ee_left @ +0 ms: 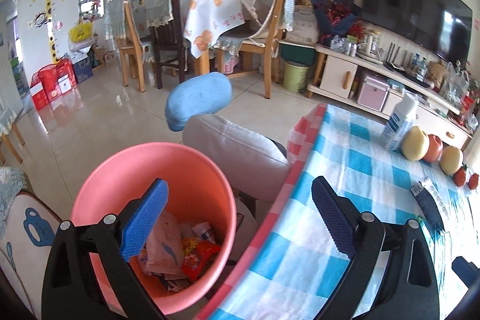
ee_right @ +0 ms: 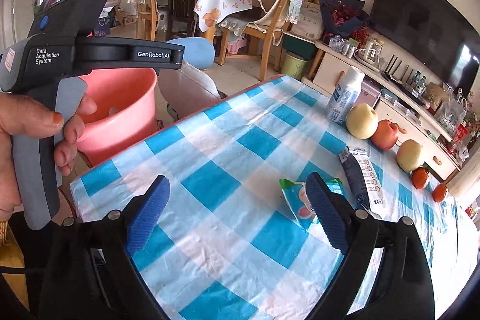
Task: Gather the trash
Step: 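Move both tools back over the table, then grasp the blue cartoon wipes pack with the left tool while the right tool grasps the white printed bag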
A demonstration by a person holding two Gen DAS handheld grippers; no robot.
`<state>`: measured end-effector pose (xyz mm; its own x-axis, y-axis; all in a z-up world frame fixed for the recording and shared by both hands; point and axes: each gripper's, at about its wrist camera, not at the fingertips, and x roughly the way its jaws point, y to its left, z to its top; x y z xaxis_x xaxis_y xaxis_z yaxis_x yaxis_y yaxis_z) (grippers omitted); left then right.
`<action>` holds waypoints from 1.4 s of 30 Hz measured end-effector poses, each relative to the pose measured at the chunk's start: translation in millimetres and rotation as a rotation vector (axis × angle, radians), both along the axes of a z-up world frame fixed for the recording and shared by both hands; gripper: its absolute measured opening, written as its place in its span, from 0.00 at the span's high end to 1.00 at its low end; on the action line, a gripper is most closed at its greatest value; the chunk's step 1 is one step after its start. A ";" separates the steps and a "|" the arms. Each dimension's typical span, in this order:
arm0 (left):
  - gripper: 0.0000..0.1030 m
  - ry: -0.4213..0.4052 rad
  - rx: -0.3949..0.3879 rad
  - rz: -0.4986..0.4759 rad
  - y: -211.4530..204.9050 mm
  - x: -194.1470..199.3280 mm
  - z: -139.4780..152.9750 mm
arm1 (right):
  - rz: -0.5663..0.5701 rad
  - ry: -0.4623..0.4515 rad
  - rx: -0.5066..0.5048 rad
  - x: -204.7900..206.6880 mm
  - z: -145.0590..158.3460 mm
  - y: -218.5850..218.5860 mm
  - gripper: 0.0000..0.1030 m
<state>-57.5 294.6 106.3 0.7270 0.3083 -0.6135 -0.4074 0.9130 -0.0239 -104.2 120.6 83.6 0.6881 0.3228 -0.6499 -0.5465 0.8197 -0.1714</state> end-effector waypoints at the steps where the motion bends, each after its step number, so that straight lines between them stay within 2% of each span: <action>1: 0.07 -0.002 -0.004 -0.014 -5.1 0.7 0.2 | -0.006 -0.005 0.003 -1.6 -0.6 -3.5 0.10; 7: 0.07 0.019 -0.039 -0.068 -31.3 8.9 -6.1 | -0.040 -0.045 0.037 -5.1 -4.9 -35.1 0.10; 16: 0.07 0.044 0.117 -0.103 -77.2 15.6 -5.4 | -0.115 0.017 0.121 19.0 -7.4 -79.8 0.09; 23: 0.07 0.060 0.188 -0.181 -111.7 20.8 -7.5 | -0.175 0.045 0.182 33.5 0.5 -108.6 0.09; 28: 0.07 0.033 0.188 -0.224 -128.7 19.3 -4.2 | -0.220 0.060 0.237 42.8 7.3 -130.3 0.09; 34: 0.07 0.058 0.216 -0.266 -147.6 24.8 -9.2 | -0.274 0.070 0.289 52.7 12.2 -158.3 0.09; 42: 0.07 0.074 0.250 -0.328 -168.6 28.7 -16.7 | -0.306 0.053 0.261 65.6 16.4 -181.9 0.09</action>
